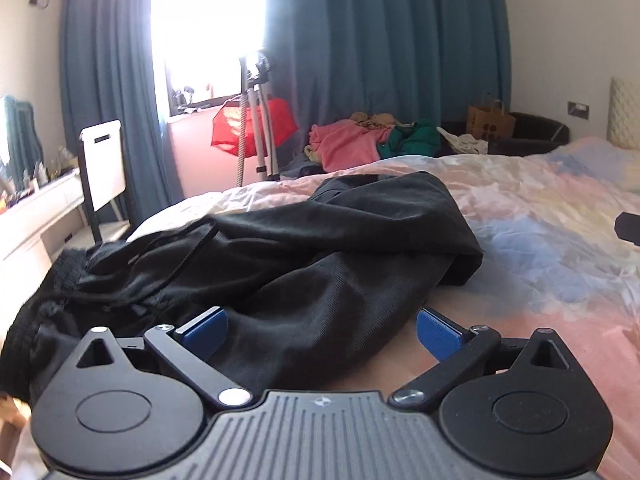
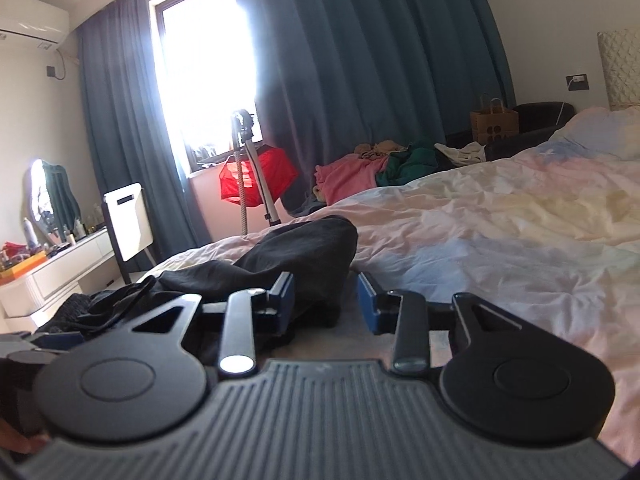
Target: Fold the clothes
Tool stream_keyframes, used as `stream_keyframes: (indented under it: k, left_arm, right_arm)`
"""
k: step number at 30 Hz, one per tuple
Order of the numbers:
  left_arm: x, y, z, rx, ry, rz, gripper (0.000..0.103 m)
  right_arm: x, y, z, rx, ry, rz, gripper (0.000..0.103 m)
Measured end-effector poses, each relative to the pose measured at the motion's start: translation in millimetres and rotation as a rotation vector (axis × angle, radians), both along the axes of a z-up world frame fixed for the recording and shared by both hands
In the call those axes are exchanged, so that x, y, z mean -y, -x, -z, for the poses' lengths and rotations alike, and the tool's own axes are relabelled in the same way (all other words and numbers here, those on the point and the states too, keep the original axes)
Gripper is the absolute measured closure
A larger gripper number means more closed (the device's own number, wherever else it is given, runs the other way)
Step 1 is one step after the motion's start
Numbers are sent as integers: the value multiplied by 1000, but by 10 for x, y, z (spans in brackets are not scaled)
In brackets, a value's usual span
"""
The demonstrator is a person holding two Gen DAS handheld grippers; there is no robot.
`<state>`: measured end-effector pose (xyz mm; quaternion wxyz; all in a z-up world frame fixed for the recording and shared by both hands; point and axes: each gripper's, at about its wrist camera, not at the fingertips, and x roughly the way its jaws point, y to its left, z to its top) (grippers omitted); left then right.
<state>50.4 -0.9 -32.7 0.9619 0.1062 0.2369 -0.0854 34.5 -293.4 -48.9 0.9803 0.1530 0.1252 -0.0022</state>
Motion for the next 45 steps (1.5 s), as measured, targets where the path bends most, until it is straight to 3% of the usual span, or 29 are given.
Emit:
stream_keyframes:
  k: [6,10,12,17,19,21,23,26,28,29,32,34,36,38,41,45]
  left_arm:
    - [926,-766,102,55,-234,259,1]
    - [1651,-1283,464,-15,-398,362,3]
    - [1969,-1512,673,-22,-479,350,3]
    - [2430,-2145,1242,6,-766,150,3]
    - [2413,-2196,1194,-8,-745,169,6]
    - [2396,-2246,1147,-23,-723,188,22]
    - [2379,-2297,1099,-37,-701,207,55]
    - [2354,-2372,1028,-58,-668,236,90]
    - [2330,-2423,966,-73,-639,254,91]
    - [2232,-2454,767,-92,-550,255,92]
    - [1775,-2541,67,-113,-240,290,93]
    - [1249,-2620,-353,-90,0,321,93]
    - [559,-2779,-678,-61,310,275,92]
    - [-37,-3026,-709,-32,497,154,92]
    - [-591,-3393,-418,-72,515,-48,88]
    - [-971,-3672,226,-239,437,-211,88]
  right_arm:
    - [416,-137,160,-69,-142,115,63]
    - [687,-243,311,-118,-259,173,63]
    - [751,-312,370,-125,-296,177,63]
    - [792,-459,508,-160,-330,155,63]
    - [790,-511,552,-174,-339,144,63]
    - [785,-553,592,-181,-331,137,63]
    - [799,-578,626,-193,-330,142,63]
    - [831,-582,663,-206,-356,146,63]
    - [840,-555,655,-203,-368,145,63]
    - [825,-540,640,-199,-361,143,63]
    - [781,-512,603,-193,-346,138,63]
    - [738,-512,588,-196,-334,130,63]
    - [676,-528,576,-203,-311,116,63]
    - [605,-560,579,-213,-282,98,63]
    - [483,-637,618,-236,-233,65,63]
    - [343,-747,682,-262,-181,29,63]
